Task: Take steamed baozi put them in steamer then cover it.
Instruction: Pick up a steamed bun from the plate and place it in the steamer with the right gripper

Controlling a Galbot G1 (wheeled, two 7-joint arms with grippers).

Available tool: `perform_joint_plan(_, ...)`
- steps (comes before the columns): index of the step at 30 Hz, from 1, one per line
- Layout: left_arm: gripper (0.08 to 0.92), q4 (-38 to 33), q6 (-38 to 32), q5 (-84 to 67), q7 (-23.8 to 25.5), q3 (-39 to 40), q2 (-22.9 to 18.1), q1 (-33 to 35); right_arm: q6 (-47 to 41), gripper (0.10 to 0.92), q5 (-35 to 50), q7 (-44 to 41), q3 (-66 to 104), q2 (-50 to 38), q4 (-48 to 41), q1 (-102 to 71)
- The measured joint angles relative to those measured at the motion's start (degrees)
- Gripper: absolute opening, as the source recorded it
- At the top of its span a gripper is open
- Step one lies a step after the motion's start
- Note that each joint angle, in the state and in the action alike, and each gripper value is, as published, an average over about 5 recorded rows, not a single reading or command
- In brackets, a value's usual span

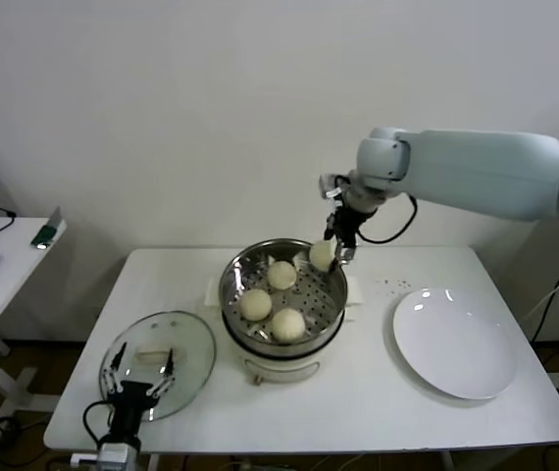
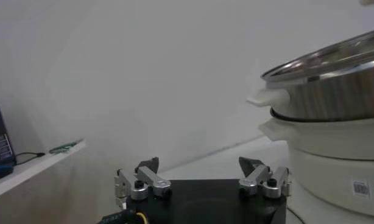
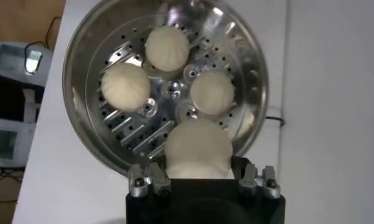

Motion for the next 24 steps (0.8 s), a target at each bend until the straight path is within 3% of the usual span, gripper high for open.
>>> perform_joint_plan(24, 0.823, 1.20, 0.58, -0.22, 0.08, 0.05, 0.63, -1.63, -0.21, 0.708, -1.87, 1.43, -1.17, 8.31, -6.79, -8.92)
